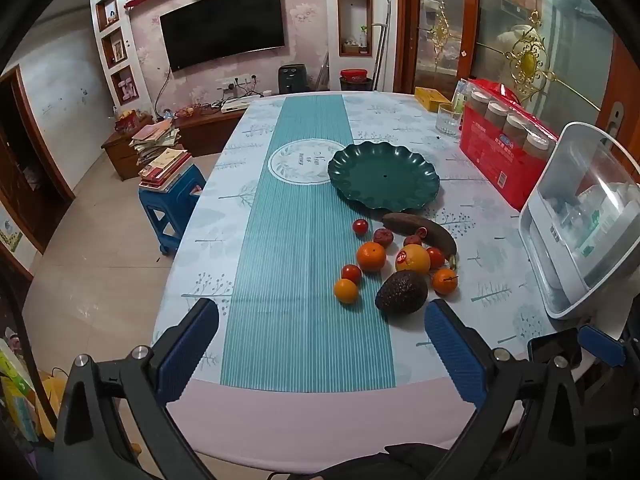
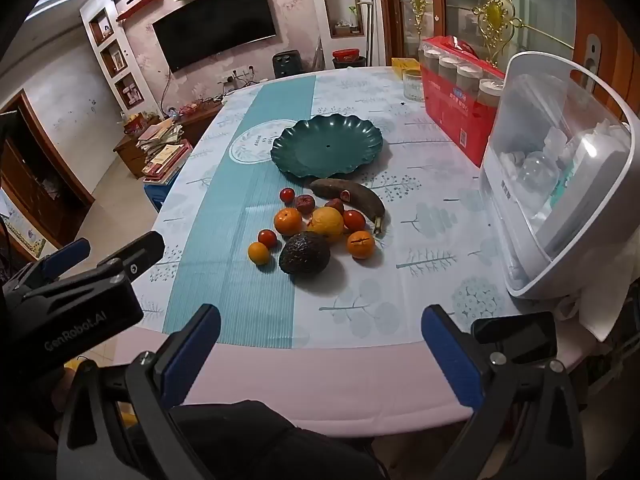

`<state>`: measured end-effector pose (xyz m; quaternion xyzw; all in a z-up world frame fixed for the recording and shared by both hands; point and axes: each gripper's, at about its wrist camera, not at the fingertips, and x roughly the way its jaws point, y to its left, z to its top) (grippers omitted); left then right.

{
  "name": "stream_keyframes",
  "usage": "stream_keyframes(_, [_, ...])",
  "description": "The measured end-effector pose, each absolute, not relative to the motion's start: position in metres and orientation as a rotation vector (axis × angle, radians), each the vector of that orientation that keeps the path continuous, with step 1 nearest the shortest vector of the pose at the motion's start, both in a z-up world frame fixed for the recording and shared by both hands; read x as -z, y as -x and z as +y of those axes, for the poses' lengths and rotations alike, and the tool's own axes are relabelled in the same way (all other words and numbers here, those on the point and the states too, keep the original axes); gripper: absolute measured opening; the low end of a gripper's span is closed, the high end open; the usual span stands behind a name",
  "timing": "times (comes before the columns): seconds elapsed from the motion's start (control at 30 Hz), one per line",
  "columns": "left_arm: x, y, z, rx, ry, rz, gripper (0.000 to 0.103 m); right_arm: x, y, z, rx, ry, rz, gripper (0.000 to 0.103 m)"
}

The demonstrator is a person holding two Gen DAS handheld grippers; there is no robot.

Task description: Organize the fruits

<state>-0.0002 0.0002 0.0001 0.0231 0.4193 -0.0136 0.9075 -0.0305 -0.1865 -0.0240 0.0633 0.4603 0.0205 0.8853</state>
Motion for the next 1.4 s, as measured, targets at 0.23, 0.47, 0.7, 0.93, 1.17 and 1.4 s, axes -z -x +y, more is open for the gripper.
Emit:
stream_keyframes(0.23, [-0.001,0.001,0.001,0.019,-0.039,0.867,0.102,0.025,0.026,-0.186,-0.047,-0.135,0.962,0.101])
stream_keyframes(0.47, [-0.002,-0.012,0.004,0.023,-0.033,0.874,0.102,0.031,0.024,-0.189,-0.048,-0.136,0.974,0.101])
stream_keyframes(0.7, [0.001,-0.017,0.007,0.028,-0.026,0.884,0.102,0.031,0.013,-0.183,-0.040,-0.143,0.989,0.101])
stream_keyframes(0.93, [0.005,-0.024,0.012,0.047,-0.009,0.885,0.102,0.034,0.009,-0.180,-0.051,-0.156,0.993,0.101])
stream_keyframes(1.17, [0.005,-0.028,0.018,0.055,-0.004,0.872,0.102,0.033,0.006,-0.175,-0.049,-0.164,0.980,0.101])
stream_keyframes(1.4, [0.005,-0.030,0.024,0.077,-0.008,0.872,0.102,0.031,0.009,-0.172,-0.033,-0.182,0.971,0.101])
